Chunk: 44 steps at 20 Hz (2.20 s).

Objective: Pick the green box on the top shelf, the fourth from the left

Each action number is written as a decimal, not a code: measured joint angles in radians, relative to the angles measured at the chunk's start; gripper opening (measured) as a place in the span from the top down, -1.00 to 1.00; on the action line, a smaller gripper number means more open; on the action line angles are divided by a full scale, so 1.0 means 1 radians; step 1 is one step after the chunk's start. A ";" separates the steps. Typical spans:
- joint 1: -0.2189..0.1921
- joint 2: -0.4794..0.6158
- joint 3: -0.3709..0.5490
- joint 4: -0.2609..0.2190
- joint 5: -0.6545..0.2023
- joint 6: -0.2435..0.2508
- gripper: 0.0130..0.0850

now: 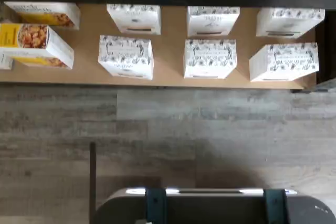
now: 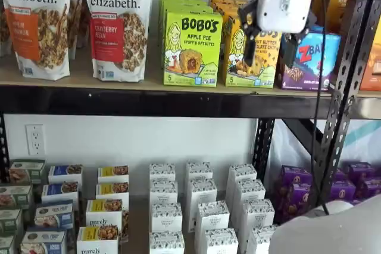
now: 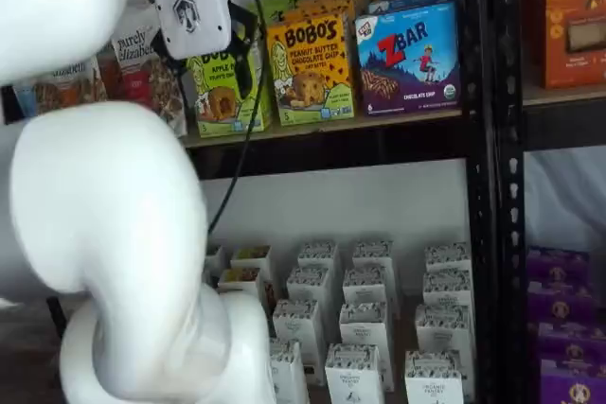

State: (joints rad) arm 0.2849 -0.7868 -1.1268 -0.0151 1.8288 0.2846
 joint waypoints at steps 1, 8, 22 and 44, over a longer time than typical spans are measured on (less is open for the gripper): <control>0.016 0.008 -0.003 -0.005 -0.012 0.015 -1.00; 0.105 0.102 -0.045 -0.034 -0.127 0.102 -1.00; 0.141 0.329 -0.212 -0.060 -0.267 0.140 -1.00; 0.126 0.475 -0.346 -0.068 -0.291 0.127 -1.00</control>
State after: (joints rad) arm 0.4111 -0.3113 -1.4727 -0.0829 1.5380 0.4112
